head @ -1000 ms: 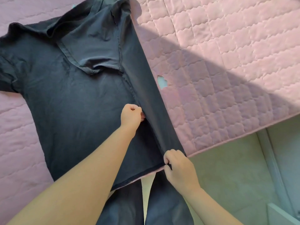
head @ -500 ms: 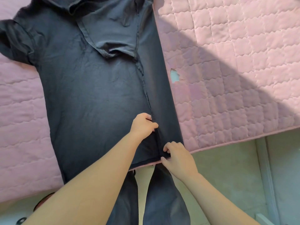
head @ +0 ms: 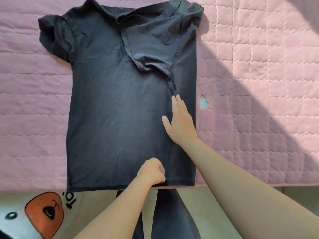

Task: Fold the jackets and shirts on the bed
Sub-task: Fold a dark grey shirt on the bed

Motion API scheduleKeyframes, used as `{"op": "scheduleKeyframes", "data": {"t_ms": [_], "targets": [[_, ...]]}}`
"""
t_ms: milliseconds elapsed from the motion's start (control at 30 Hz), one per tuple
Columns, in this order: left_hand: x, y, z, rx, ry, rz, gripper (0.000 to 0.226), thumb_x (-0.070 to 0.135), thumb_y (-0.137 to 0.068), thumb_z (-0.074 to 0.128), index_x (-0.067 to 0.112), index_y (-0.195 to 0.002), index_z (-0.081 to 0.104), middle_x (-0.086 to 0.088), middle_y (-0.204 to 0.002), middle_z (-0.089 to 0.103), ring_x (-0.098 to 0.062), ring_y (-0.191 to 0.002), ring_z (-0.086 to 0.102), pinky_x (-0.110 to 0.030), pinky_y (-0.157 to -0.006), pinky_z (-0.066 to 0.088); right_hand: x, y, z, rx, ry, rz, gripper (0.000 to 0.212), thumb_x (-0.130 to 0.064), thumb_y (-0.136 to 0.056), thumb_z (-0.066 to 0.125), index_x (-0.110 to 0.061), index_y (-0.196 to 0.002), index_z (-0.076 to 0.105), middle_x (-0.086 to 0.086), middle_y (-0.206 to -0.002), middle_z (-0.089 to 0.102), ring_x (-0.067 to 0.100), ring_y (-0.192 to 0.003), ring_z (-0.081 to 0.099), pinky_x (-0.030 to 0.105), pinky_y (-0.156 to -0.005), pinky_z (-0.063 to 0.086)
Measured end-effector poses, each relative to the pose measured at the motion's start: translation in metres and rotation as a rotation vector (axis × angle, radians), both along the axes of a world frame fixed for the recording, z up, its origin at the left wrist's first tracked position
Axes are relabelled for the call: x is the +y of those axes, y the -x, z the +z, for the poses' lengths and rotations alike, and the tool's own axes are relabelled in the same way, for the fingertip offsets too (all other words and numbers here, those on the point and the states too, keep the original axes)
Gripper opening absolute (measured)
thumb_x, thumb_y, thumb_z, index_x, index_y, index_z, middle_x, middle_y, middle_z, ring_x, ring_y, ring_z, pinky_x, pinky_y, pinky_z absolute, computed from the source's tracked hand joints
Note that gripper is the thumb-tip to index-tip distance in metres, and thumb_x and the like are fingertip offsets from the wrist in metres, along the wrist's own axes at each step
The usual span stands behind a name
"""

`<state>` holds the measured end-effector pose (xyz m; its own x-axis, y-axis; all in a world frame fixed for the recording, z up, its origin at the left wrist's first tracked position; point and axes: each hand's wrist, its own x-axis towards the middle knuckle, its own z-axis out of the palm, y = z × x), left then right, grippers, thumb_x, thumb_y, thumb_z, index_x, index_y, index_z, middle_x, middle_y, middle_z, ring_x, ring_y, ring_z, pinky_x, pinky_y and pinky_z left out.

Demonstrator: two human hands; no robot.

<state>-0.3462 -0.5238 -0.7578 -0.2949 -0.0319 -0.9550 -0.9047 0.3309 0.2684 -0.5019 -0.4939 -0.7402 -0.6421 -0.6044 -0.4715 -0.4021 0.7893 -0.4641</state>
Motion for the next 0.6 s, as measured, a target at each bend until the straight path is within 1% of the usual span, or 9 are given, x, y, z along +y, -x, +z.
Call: {"op": "scheduleKeyframes", "data": {"t_ms": [33,67,133,167,267,333,433,500,600], "targets": [[-0.006,0.000,-0.002,-0.034,-0.010,-0.050,0.015,0.004,-0.067,0.065,0.013,-0.076,0.072,-0.004,-0.084,0.073,-0.020,-0.081,0.070,-0.035,-0.077,0.059,-0.010,0.005,0.000,-0.076,-0.019,0.089,0.057,-0.033,-0.099,0.044,-0.014,-0.151,0.027,0.004,-0.160,0.019,0.020,-0.148,0.013,0.038,-0.115,0.025],[-0.013,0.000,-0.002,-0.057,-0.006,-0.083,0.020,0.005,-0.067,0.066,0.013,-0.082,0.075,-0.004,-0.086,0.074,-0.020,-0.082,0.071,-0.036,-0.079,0.059,-0.019,0.006,0.002,-0.137,-0.018,0.177,0.049,-0.034,-0.100,0.043,-0.015,-0.145,0.038,0.002,-0.155,0.031,0.020,-0.146,0.020,0.039,-0.112,0.031],[-0.032,0.004,0.000,-0.036,0.056,-0.069,0.018,0.008,-0.072,0.064,0.013,-0.085,0.075,-0.003,-0.083,0.074,-0.021,-0.080,0.071,-0.039,-0.079,0.059,-0.031,0.004,0.009,-0.171,0.040,0.256,0.035,-0.030,-0.100,0.042,-0.018,-0.131,0.055,-0.003,-0.137,0.053,0.017,-0.132,0.043,0.037,-0.104,0.040],[-0.044,0.007,0.003,-0.003,0.114,-0.011,0.015,0.010,-0.077,0.061,0.015,-0.084,0.073,0.000,-0.082,0.073,-0.020,-0.080,0.070,-0.039,-0.078,0.059,-0.038,0.003,0.013,-0.165,0.073,0.250,0.032,-0.028,-0.100,0.043,-0.018,-0.126,0.057,-0.005,-0.131,0.057,0.016,-0.123,0.051,0.036,-0.100,0.043],[-0.084,0.024,0.019,0.122,0.318,0.214,0.018,0.017,-0.087,0.048,0.024,-0.087,0.065,0.011,-0.084,0.068,-0.015,-0.083,0.065,-0.037,-0.077,0.056,-0.055,0.011,0.019,-0.143,0.081,0.234,0.028,-0.020,-0.099,0.043,-0.016,-0.122,0.058,-0.002,-0.124,0.059,0.017,-0.112,0.055,0.037,-0.096,0.045],[-0.121,0.029,0.028,0.209,0.446,0.386,0.013,0.020,-0.089,0.050,0.029,-0.091,0.060,0.012,-0.091,0.065,-0.015,-0.087,0.062,-0.037,-0.079,0.054,-0.074,0.020,0.023,-0.115,0.060,0.252,0.028,-0.017,-0.097,0.044,-0.016,-0.121,0.059,-0.001,-0.120,0.059,0.018,-0.109,0.056,0.038,-0.094,0.046],[-0.179,0.029,0.031,0.389,0.668,0.547,0.017,0.017,-0.088,0.057,0.025,-0.103,0.062,0.005,-0.106,0.060,-0.020,-0.101,0.056,-0.042,-0.088,0.049,-0.116,0.031,0.025,-0.075,0.089,0.240,0.028,-0.015,-0.095,0.044,-0.015,-0.119,0.060,0.001,-0.115,0.060,0.018,-0.107,0.057,0.037,-0.094,0.045],[-0.217,0.024,0.027,0.438,0.811,0.589,0.027,0.015,-0.086,0.061,0.019,-0.112,0.060,-0.003,-0.115,0.056,-0.025,-0.109,0.049,-0.043,-0.095,0.043,-0.146,0.035,0.025,-0.059,0.116,0.233,0.028,-0.015,-0.095,0.046,-0.014,-0.120,0.059,0.002,-0.115,0.060,0.018,-0.107,0.057,0.035,-0.096,0.044],[-0.272,0.011,0.014,0.421,0.813,0.693,0.037,0.015,-0.085,0.064,0.013,-0.120,0.055,-0.010,-0.123,0.051,-0.029,-0.114,0.047,-0.041,-0.098,0.041,-0.200,0.030,0.025,-0.042,0.160,0.242,0.033,-0.017,-0.095,0.048,-0.016,-0.128,0.053,0.001,-0.123,0.056,0.016,-0.111,0.055,0.032,-0.098,0.042]]}}
